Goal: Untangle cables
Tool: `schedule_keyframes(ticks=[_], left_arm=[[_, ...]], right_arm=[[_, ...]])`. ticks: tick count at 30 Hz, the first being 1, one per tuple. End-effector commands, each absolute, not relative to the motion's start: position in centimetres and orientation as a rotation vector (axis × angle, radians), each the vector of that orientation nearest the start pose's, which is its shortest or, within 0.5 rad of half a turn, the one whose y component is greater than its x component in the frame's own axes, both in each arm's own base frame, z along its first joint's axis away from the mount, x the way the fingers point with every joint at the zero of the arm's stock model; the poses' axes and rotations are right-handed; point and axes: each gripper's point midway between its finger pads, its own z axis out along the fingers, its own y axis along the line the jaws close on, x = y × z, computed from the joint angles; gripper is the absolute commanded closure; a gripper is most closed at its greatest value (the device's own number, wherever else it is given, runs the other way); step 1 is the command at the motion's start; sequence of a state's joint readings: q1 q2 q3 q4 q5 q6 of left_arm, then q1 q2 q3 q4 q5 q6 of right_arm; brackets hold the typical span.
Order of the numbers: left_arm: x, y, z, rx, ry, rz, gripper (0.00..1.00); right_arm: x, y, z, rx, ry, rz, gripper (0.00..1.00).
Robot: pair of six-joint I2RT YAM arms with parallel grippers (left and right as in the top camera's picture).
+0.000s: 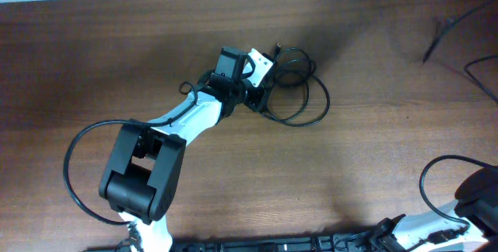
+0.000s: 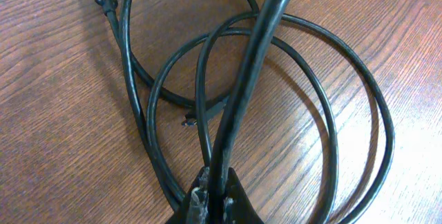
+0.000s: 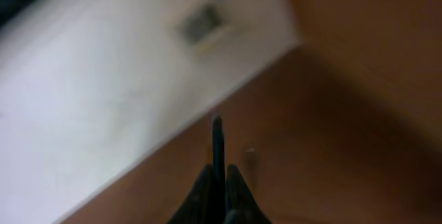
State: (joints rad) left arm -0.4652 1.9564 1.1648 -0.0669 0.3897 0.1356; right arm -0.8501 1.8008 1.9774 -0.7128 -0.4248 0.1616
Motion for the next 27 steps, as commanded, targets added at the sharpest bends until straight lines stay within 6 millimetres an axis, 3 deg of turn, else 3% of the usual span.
schedule_keyframes(ticks=[1,5,7,10,11,12,13,15,16,17,19,23,27], left_arm=[[39.9,-28.1,4.4,0.927,2.271,-0.65,1.0],[39.0,-29.1,4.8,0.958,2.253,-0.738,1.0],[38.9,-29.2,4.8,0.962,2.252,-0.739,1.0],[38.9,-29.2,4.8,0.962,2.252,-0.739,1.0],[38.9,-29.2,4.8,0.962,2.252,-0.739,1.0],[38.9,-29.2,4.8,0.962,2.252,-0.739,1.0],[38.9,-29.2,4.8,0.962,2.252,-0.739,1.0],[38.9,-29.2,4.8,0.962,2.252,-0.739,1.0],[38.9,-29.2,4.8,0.962,2.252,-0.739,1.0],[38.9,-29.2,4.8,0.962,2.252,-0.739,1.0],[38.9,-29.2,4.8,0.962,2.251,-0.739,1.0],[39.1,-29.3,5.2,0.961,2.238,-0.739,1.0],[39.6,-29.5,9.1,0.954,2.145,-0.73,1.0]], right_arm=[[33.6,-39.5,35.4,0.927,1.927,-0.519,0.96],[31.5,-42.4,33.1,1.048,1.944,-0.643,0.96],[31.1,-44.0,29.7,1.108,2.002,-0.645,0.96],[31.4,-44.4,26.3,1.144,2.074,-0.598,0.96],[32.1,-44.2,25.2,1.132,2.101,-0.549,0.67],[32.5,-43.9,24.7,1.122,2.114,-0.512,0.46],[33.1,-43.5,24.3,1.103,2.125,-0.461,0.35],[33.6,-43.0,24.0,1.084,2.134,-0.411,0.23],[33.6,-42.9,23.9,1.085,2.139,-0.406,0.06],[33.5,-42.6,23.7,1.09,2.15,-0.395,0.02],[34.4,-41.0,23.4,1.048,2.174,-0.27,0.01],[38.7,-34.0,24.0,0.749,2.203,0.194,0.01],[41.1,-26.5,25.4,0.368,2.238,0.412,0.01]])
